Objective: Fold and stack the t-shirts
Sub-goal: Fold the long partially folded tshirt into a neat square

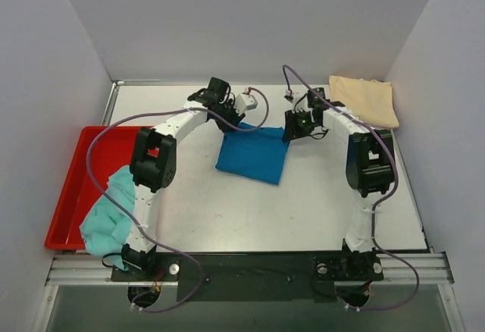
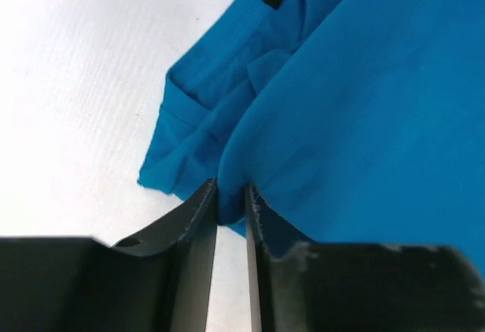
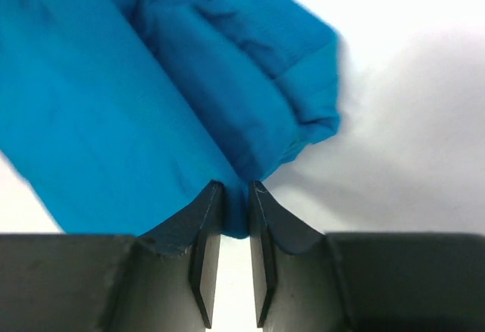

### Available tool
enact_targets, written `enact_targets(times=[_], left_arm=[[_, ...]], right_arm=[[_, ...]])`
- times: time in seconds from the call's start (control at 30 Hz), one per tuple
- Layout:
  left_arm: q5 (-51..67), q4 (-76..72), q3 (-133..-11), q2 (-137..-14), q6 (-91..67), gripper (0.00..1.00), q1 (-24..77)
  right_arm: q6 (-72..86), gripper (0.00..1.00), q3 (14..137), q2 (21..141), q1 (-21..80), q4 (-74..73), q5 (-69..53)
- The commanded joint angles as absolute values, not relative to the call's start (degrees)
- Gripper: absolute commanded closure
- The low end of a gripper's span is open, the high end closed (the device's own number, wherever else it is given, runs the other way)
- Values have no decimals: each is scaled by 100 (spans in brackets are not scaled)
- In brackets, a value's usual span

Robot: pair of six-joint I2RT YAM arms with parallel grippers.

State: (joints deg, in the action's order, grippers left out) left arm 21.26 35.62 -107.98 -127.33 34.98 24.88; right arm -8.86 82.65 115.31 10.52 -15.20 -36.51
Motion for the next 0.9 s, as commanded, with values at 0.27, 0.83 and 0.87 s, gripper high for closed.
enact_targets(times=[0.27, 0.83, 0.87], left_arm=[[1264, 3173, -11998, -13395, 2119, 61, 2286], [2971, 4201, -12779, -13948, 2206, 48, 2065], [2971, 4184, -12788, -14018, 2206, 48, 2065]], right_arm=[[-246, 68, 10134, 12227, 809, -2136, -2338], [1415, 53, 8183, 11637, 615, -607, -3814], [1406, 53, 8148, 11654, 615, -537, -3858]])
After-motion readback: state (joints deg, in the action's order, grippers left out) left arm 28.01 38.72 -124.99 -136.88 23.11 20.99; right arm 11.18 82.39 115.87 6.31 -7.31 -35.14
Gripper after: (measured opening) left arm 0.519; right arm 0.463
